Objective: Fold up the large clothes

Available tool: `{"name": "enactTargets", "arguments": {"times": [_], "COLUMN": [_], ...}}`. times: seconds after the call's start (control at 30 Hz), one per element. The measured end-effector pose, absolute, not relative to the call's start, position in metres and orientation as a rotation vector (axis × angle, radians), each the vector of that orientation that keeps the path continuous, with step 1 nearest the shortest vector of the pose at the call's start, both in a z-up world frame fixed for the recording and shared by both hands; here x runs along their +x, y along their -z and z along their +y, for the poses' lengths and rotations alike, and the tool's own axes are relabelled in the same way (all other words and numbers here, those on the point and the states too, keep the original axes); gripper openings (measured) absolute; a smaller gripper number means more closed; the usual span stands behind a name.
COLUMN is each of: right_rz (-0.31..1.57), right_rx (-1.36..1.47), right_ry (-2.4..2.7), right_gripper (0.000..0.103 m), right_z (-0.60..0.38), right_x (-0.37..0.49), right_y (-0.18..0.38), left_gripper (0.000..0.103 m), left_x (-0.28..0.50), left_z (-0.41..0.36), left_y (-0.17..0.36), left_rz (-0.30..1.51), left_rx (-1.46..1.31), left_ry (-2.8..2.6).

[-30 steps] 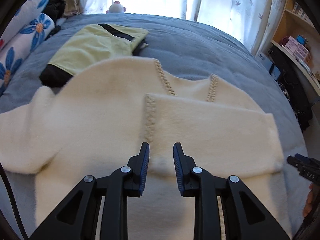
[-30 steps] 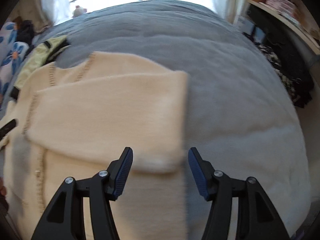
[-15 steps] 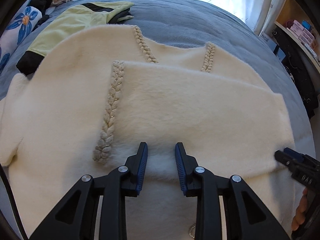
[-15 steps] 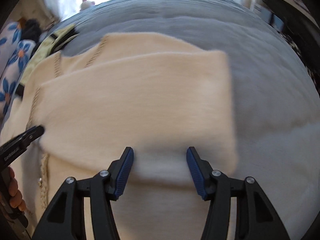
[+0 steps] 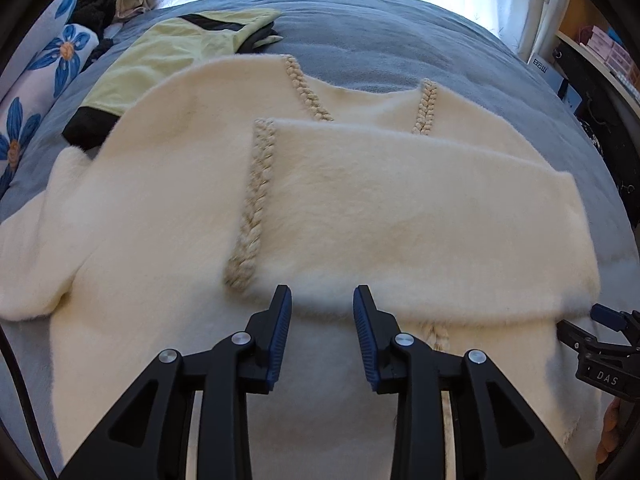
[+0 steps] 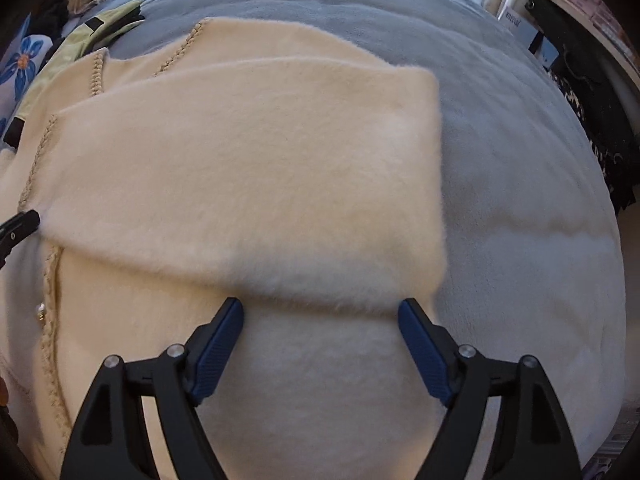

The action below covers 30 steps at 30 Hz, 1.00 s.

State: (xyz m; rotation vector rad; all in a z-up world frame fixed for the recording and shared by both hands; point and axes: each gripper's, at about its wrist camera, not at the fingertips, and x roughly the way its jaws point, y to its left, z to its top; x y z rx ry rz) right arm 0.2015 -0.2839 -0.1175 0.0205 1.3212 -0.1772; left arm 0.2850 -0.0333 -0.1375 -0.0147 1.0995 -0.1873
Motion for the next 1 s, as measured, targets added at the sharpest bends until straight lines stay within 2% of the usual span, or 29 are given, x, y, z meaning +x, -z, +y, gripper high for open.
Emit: {"name": "enactTargets", "arguments": {"times": [0.23, 0.4, 0.63, 0.7, 0.77, 1.0], "right_rz": [1.285, 1.209, 1.155, 1.138, 1.119, 1.050], "right_rx": [0.126, 0.129, 0.240, 0.237, 0.214, 0.115], "right_ry": [0.104, 0.042, -0.047, -0.049, -0.051, -0.046], "right_gripper": [0.079, 0.079, 0.079, 0.079, 0.079, 0.079], "right_z": [-0.266, -0.242, -0.223, -0.215, -0.200, -0.155], "right_x": [0.158, 0.120, 0.095, 0.090, 0.084, 0.070], "right_y": [0.079, 0.044, 0.012, 0.005, -0.001, -0.019], "left_gripper": [0.031, 0.039, 0.040, 0.041, 0.047, 0.049], "left_x": [0.246, 0.214, 0.171, 0.157, 0.145, 0.116], "left_z": [-0.006, 0.013, 0.028, 0.034, 0.039, 0.070], "left_y": [0.106, 0.082, 0.048, 0.037, 0.029, 0.010], "left_rz": [1.069, 1.030, 0.950, 0.916, 0.897, 0.848], "left_rx": [-0.005, -0.031, -0.062, -0.060, -0.062, -0.092], "left_ry": [0.171, 0.153, 0.162, 0.164, 0.164, 0.146]}}
